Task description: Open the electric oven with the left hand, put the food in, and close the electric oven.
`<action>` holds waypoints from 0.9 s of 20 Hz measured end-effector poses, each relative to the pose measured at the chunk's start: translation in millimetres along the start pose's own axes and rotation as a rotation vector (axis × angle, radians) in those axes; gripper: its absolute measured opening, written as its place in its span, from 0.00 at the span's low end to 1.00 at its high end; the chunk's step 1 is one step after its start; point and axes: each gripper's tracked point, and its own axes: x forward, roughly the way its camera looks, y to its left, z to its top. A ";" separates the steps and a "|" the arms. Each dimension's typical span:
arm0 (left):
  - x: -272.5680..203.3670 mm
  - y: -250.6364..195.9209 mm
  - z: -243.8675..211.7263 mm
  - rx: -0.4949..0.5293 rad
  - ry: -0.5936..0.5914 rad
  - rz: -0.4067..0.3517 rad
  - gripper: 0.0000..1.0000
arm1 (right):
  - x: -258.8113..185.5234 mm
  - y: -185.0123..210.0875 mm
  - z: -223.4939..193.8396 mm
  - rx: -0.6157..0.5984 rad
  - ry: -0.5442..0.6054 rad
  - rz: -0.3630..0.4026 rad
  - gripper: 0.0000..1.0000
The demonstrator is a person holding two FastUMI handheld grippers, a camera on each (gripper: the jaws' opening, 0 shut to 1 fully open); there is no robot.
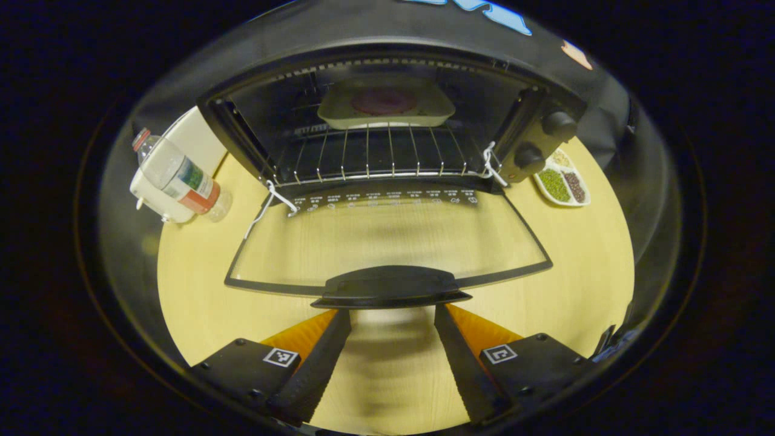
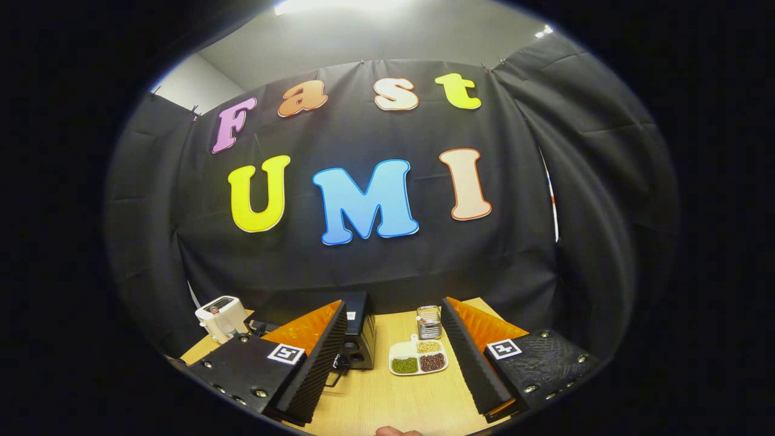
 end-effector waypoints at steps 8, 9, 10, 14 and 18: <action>-27.3 -1.5 16.8 -0.012 -0.069 -0.005 0.95 | 0.5 18.9 -2.0 0.008 0.022 0.063 0.94; -29.1 -2.1 18.8 -0.013 -0.075 -0.003 0.95 | -1.4 18.1 -1.8 -0.002 0.020 0.065 0.94; -30.1 -2.8 20.4 -0.015 -0.080 -0.004 0.98 | -2.9 16.3 -0.6 -0.009 0.018 0.065 0.94; -35.4 -5.4 29.3 -0.021 -0.111 -0.001 0.95 | -3.4 9.7 -0.7 -0.002 0.015 0.062 0.94; -39.5 -6.6 37.8 -0.039 -0.132 0.004 0.98 | -2.3 0.4 -1.4 0.007 0.018 0.049 0.94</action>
